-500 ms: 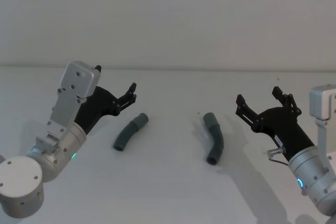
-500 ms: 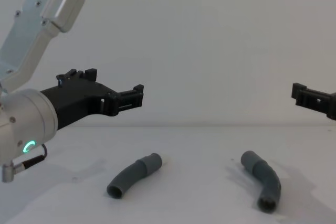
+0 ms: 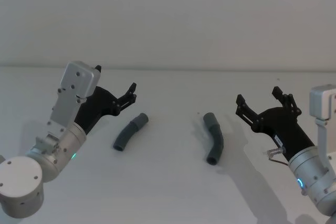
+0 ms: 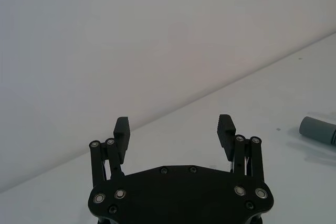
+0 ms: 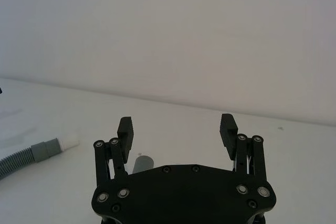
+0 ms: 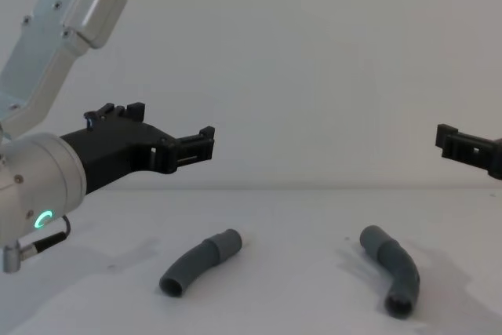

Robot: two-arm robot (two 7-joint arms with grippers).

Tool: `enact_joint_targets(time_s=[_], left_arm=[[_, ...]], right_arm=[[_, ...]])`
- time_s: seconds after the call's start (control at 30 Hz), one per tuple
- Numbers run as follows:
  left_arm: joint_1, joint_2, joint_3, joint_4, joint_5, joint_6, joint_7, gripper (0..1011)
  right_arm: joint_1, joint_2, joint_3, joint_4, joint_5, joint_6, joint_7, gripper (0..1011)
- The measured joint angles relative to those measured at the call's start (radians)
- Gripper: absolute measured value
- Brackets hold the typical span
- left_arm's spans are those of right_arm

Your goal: Use both hands to pick up one end of the pipe from the table, align the ends, and insert them.

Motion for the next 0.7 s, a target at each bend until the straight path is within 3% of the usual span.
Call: enact_joint_targets(time_s=[0.7], left_arm=[[0.000,0.000,0.000,0.000,0.000,0.000,0.000,1001]], right_arm=[[0.000,0.000,0.000,0.000,0.000,0.000,0.000,1000]])
